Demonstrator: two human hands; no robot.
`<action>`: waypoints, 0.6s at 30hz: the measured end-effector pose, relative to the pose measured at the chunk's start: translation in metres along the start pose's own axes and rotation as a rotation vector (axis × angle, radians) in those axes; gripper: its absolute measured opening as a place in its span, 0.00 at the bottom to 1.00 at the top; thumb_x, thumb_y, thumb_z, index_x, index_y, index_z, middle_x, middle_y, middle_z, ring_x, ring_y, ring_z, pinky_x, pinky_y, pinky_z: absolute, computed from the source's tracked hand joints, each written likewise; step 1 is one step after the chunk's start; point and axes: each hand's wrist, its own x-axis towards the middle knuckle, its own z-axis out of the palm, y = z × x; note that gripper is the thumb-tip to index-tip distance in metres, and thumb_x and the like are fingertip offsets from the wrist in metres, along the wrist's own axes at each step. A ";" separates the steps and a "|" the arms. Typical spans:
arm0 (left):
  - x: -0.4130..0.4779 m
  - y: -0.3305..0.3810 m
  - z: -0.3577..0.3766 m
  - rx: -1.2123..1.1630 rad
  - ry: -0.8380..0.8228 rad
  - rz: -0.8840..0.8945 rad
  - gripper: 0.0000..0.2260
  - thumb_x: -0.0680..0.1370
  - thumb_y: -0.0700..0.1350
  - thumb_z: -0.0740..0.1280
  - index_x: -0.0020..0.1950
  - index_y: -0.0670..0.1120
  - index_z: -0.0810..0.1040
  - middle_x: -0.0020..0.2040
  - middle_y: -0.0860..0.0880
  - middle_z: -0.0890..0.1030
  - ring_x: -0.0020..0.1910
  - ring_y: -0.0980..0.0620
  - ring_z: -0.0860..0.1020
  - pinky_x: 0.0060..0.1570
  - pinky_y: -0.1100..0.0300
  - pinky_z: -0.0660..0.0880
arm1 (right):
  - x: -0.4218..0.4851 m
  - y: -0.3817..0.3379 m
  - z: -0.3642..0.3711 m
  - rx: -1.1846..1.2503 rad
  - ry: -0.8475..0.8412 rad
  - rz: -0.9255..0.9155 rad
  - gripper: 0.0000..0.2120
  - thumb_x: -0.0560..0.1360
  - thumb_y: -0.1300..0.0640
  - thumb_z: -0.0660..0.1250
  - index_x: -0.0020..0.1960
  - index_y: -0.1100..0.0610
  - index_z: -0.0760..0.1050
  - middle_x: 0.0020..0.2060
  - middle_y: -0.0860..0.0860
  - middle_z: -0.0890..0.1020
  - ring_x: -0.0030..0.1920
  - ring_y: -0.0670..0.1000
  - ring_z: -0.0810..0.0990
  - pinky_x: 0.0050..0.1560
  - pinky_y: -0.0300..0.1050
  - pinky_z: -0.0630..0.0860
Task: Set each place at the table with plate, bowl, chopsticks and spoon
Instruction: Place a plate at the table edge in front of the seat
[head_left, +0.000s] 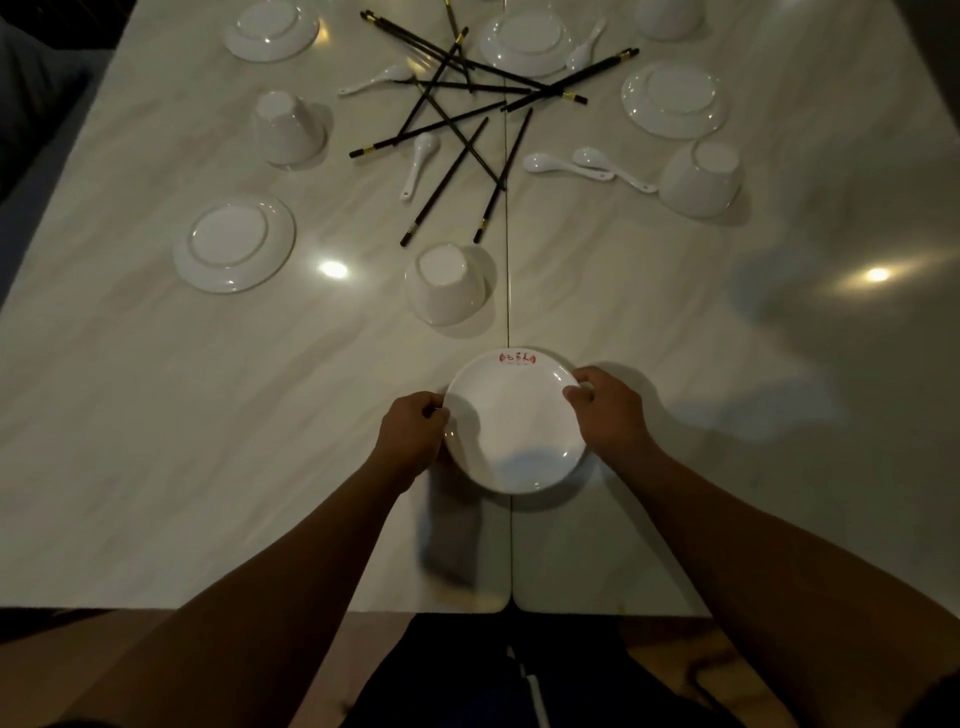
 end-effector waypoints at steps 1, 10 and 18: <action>0.002 0.000 0.000 0.003 -0.004 0.006 0.11 0.77 0.38 0.61 0.57 0.41 0.79 0.47 0.41 0.81 0.42 0.40 0.81 0.38 0.48 0.82 | 0.002 0.000 0.000 -0.007 0.009 -0.008 0.09 0.77 0.56 0.64 0.54 0.58 0.77 0.49 0.55 0.82 0.49 0.52 0.77 0.47 0.38 0.65; 0.014 0.000 -0.007 0.023 -0.033 0.023 0.08 0.76 0.39 0.64 0.53 0.42 0.80 0.45 0.43 0.82 0.42 0.43 0.82 0.42 0.48 0.82 | 0.005 0.001 0.005 -0.040 0.069 -0.089 0.09 0.77 0.58 0.65 0.52 0.60 0.79 0.46 0.57 0.83 0.49 0.57 0.79 0.46 0.39 0.66; 0.019 -0.002 -0.013 0.000 -0.031 0.015 0.06 0.76 0.39 0.65 0.51 0.42 0.80 0.44 0.42 0.81 0.40 0.44 0.81 0.33 0.54 0.81 | 0.012 -0.002 -0.001 -0.057 -0.014 -0.107 0.09 0.76 0.55 0.66 0.52 0.59 0.80 0.44 0.55 0.84 0.46 0.55 0.80 0.45 0.40 0.67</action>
